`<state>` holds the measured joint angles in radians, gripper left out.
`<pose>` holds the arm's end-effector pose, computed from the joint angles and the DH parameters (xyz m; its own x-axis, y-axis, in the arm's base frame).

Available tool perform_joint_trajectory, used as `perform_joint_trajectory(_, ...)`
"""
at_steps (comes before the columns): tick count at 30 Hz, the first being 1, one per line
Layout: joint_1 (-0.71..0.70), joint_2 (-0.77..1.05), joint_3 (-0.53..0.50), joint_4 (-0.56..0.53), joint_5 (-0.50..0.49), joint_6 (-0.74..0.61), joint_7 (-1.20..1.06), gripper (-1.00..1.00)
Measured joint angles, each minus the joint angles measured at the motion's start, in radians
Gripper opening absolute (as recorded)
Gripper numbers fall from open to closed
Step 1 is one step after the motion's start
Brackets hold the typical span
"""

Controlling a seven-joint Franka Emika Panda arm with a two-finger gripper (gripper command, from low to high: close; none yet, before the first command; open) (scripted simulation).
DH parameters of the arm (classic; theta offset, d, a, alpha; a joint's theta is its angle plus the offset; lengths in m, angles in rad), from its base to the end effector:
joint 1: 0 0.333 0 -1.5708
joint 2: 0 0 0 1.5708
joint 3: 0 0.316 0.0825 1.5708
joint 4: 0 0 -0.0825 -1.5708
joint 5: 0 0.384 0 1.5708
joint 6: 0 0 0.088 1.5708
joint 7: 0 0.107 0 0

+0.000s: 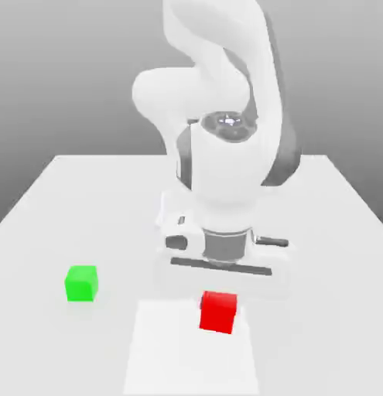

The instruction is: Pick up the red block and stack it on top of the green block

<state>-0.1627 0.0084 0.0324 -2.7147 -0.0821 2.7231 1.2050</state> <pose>0.4014 -0.0495 0.2239 0.3056 -0.9517 0.0304 -0.9522 -0.3053 0.0130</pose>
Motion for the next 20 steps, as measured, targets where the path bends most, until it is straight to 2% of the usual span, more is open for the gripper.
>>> perform_joint_trajectory(9, -0.334, -0.226, -0.189, -0.179, -0.015, -0.044, 0.259, -1.00)
perform_joint_trajectory(16, -0.331, -0.033, -0.225, -0.189, 0.076, 0.158, 0.223, -1.00)
perform_joint_trajectory(17, -0.333, 0.002, -0.216, -0.188, 0.100, 0.192, 0.207, 1.00)
perform_joint_trajectory(20, -0.325, 0.003, -0.216, -0.188, 0.100, 0.192, 0.207, 1.00)
